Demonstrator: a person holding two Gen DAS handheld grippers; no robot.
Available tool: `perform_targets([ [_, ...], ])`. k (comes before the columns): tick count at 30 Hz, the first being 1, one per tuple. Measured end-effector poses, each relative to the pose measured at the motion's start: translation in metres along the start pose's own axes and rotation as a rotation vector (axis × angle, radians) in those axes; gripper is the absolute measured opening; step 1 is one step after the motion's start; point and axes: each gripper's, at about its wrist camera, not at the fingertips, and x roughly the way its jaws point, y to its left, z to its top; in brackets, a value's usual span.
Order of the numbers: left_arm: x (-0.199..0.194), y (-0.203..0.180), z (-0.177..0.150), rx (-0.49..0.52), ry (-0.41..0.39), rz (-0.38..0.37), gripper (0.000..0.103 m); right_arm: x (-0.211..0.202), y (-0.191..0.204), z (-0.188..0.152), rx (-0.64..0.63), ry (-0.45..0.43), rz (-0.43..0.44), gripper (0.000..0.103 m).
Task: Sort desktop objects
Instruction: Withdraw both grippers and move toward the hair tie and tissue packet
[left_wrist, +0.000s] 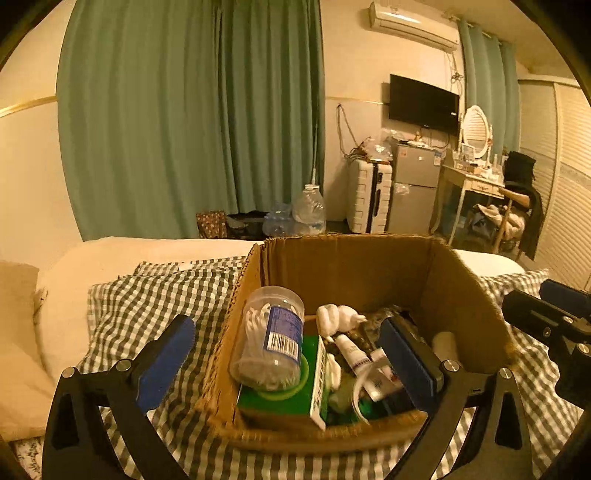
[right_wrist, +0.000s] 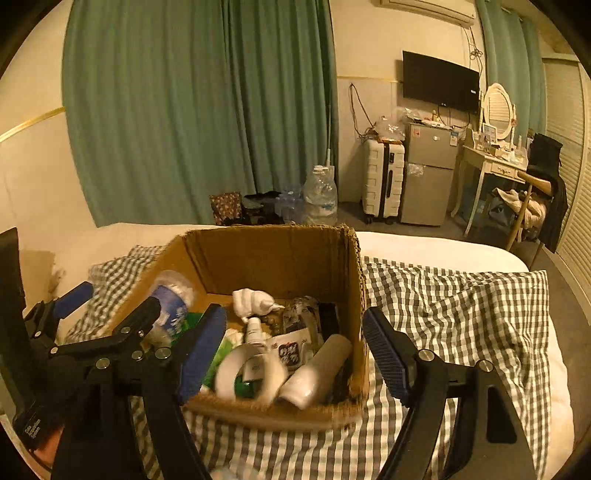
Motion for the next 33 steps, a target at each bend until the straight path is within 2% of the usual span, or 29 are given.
perform_targets([
  [9,-0.080,0.012,-0.008,-0.026,-0.004,-0.040,0.103,-0.082,0.020,-0.016,-0.028,-0.017,0.024,0.076],
  [17,-0.121,0.034,-0.029,-0.086,0.016,-0.034,0.103,-0.131,0.030,-0.034,-0.013,-0.020,0.043,0.078],
  [25,-0.134,0.035,-0.059,-0.080,0.043,-0.029,0.103,-0.136,0.039,-0.061,-0.018,0.014,0.041,0.080],
  [33,-0.103,0.018,-0.097,-0.019,0.131,-0.036,0.103,-0.106,0.031,-0.094,-0.007,0.111,0.056,0.080],
])
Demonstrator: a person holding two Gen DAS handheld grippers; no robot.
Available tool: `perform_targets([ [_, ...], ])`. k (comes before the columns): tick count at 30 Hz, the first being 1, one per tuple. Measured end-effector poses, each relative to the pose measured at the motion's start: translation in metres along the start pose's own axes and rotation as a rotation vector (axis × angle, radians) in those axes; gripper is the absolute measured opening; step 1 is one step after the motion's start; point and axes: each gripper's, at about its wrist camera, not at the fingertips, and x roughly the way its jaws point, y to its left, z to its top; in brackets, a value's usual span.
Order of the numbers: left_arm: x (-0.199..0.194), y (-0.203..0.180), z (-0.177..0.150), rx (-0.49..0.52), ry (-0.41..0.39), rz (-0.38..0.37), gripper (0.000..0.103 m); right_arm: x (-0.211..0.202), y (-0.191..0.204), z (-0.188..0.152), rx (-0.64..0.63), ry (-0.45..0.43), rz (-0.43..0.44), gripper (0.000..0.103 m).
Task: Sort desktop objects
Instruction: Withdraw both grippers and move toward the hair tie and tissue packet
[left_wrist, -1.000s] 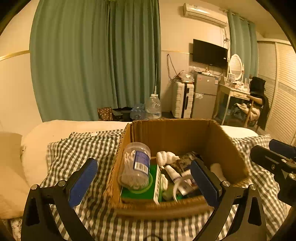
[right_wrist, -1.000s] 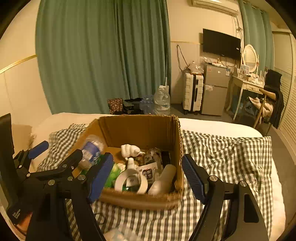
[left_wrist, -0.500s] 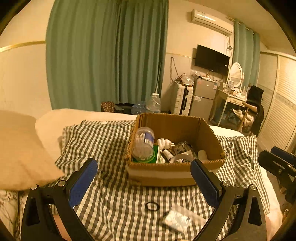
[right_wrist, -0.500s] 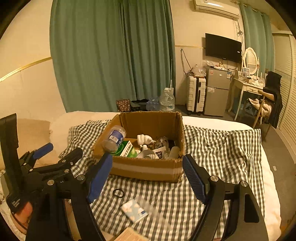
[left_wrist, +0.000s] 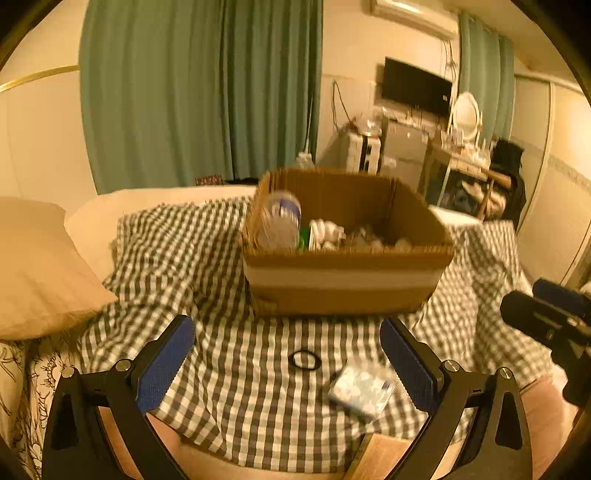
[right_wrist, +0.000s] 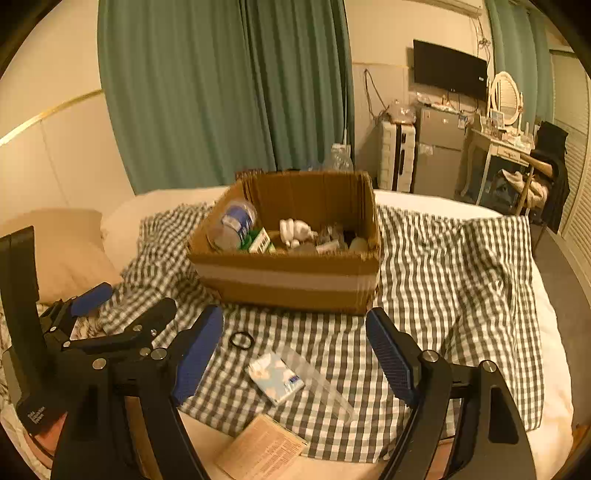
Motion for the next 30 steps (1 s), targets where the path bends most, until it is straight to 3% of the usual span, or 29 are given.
perform_targets([
  [13,0.076,-0.017,-0.058,0.068,0.152,-0.009,0.103,0.073,-0.017,-0.042,0.026,0.145,0.019,0.080],
  [30,0.152,0.005,-0.075,-0.006,0.234,-0.031,0.103,0.146,-0.033,-0.074,0.081,0.293,0.030,0.080],
])
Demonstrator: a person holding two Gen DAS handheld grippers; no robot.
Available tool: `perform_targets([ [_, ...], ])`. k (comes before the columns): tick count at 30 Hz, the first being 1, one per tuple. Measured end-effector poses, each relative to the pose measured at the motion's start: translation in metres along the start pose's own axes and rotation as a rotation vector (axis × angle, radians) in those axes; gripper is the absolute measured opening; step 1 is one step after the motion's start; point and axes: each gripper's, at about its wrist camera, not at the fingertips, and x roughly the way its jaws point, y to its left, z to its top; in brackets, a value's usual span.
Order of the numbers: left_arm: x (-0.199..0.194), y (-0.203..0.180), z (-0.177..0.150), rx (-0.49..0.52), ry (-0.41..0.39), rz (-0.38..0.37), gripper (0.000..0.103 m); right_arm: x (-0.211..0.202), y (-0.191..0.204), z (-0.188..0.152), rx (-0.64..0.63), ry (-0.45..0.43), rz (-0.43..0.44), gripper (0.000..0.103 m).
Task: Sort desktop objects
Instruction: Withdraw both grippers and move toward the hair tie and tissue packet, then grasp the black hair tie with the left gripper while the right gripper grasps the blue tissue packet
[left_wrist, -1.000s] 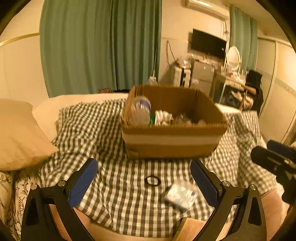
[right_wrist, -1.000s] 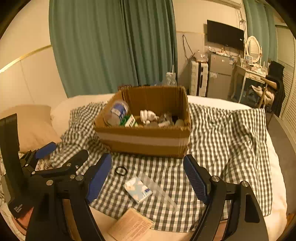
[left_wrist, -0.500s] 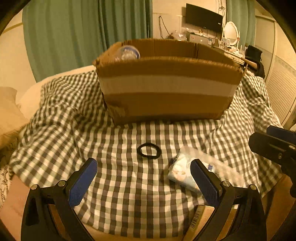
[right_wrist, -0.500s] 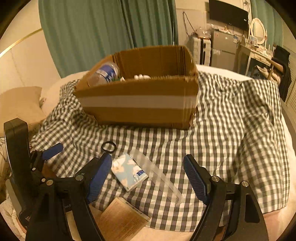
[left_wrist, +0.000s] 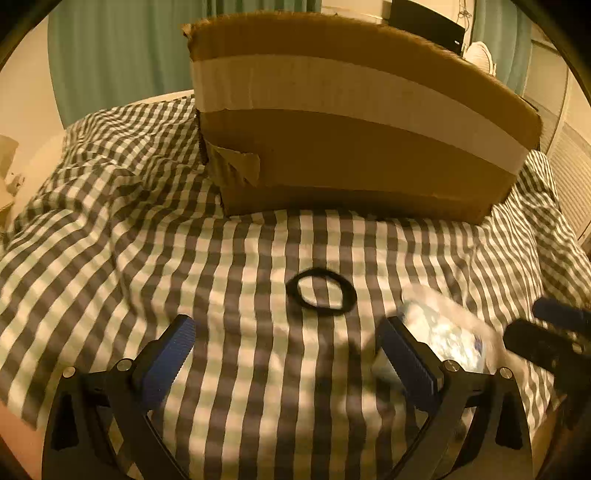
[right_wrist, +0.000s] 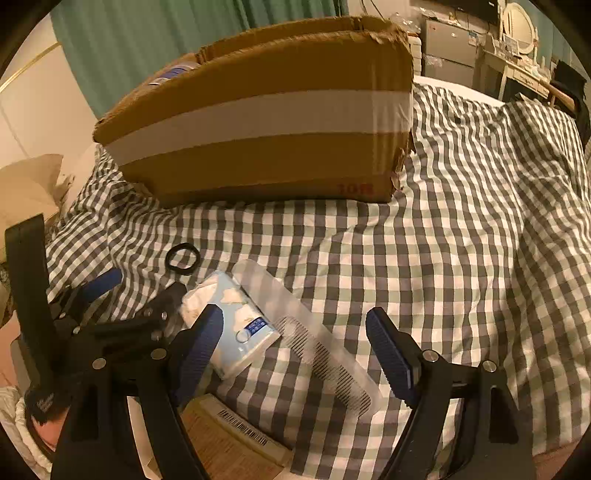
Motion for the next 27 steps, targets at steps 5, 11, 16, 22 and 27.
perform_targets([
  [5,0.020,-0.005,0.012,0.018,0.025,-0.048,0.072,0.004,-0.005,-0.001,0.009,0.003,0.004,0.080],
  [11,0.018,-0.009,0.011,0.065,-0.006,-0.066,0.016,0.005,0.005,-0.002,-0.039,-0.004,0.025,0.080],
  [16,0.012,0.016,0.010,-0.030,-0.001,-0.087,0.010,0.007,0.028,-0.007,-0.147,0.004,0.107,0.079],
  [22,0.004,0.030,0.008,-0.063,-0.013,-0.048,0.010,0.026,0.045,-0.006,-0.254,0.084,0.141,0.079],
  [27,0.001,0.042,0.006,-0.091,-0.006,-0.047,0.010,0.040,0.054,-0.006,-0.284,0.119,0.138,0.079],
])
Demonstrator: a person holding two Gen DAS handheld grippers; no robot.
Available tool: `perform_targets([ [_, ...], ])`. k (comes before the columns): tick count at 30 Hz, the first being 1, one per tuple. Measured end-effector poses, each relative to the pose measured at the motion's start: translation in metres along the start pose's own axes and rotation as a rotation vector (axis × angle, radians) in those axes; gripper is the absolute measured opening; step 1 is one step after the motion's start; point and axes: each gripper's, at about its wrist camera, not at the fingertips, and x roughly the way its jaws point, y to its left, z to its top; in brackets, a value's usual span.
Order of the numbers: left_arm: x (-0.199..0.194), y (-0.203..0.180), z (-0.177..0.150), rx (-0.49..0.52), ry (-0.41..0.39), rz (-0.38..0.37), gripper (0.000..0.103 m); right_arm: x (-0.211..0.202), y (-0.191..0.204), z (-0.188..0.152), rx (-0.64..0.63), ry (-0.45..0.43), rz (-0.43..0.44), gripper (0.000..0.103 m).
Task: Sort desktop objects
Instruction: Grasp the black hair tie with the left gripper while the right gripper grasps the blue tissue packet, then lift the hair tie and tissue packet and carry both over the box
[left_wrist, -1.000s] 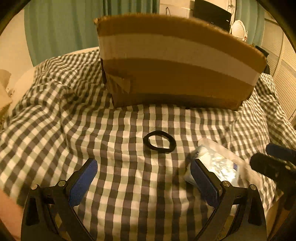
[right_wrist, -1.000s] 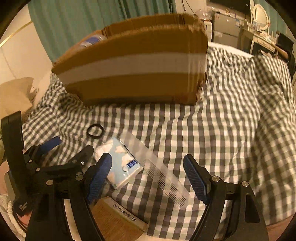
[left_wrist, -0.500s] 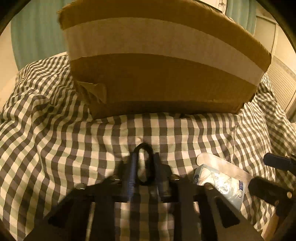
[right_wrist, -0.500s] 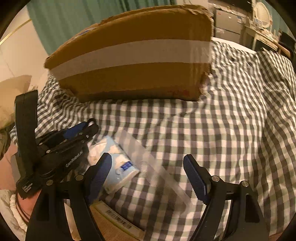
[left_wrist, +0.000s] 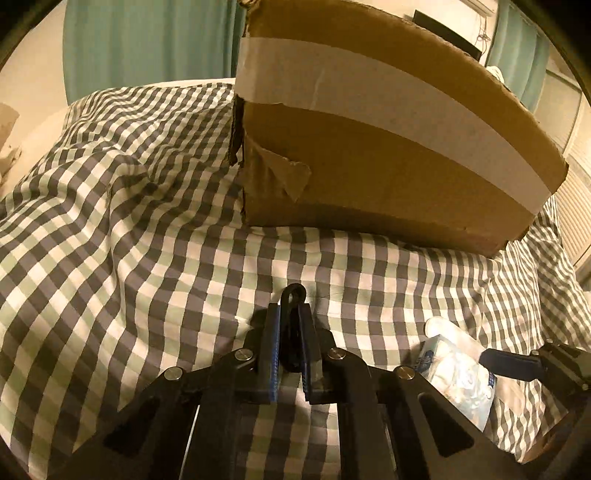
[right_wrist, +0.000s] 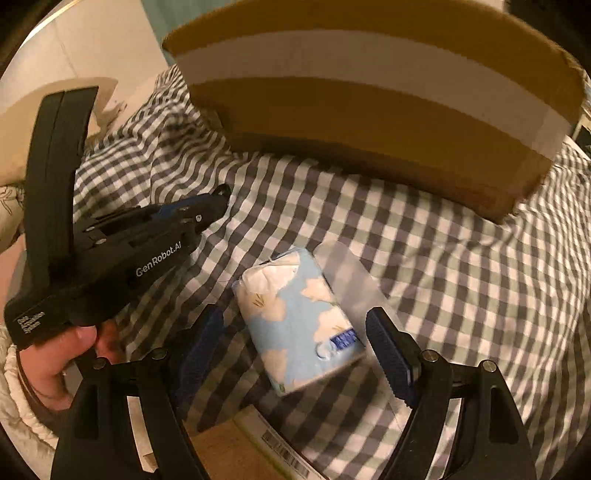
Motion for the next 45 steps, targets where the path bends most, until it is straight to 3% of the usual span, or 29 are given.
perform_targets([
  [4,0.005,-0.004,0.003,0.014,-0.002,0.007,0.010,0.004,0.005,0.002,-0.029,-0.004,-0.024,0.080],
  [5,0.006,-0.007,0.000,0.016,-0.003,0.007,0.010,0.004,0.005,0.002,-0.027,-0.007,-0.025,0.075],
  [6,0.007,-0.008,-0.001,0.016,-0.003,0.008,0.010,0.005,0.006,0.002,-0.029,-0.005,-0.030,0.064],
  [11,0.005,-0.012,-0.001,0.022,-0.008,0.010,0.010,0.004,0.006,0.000,-0.007,-0.019,-0.047,0.059],
  [45,-0.124,-0.044,0.002,0.091,-0.199,-0.062,0.010,-0.143,0.032,-0.007,0.076,-0.300,-0.129,0.059],
])
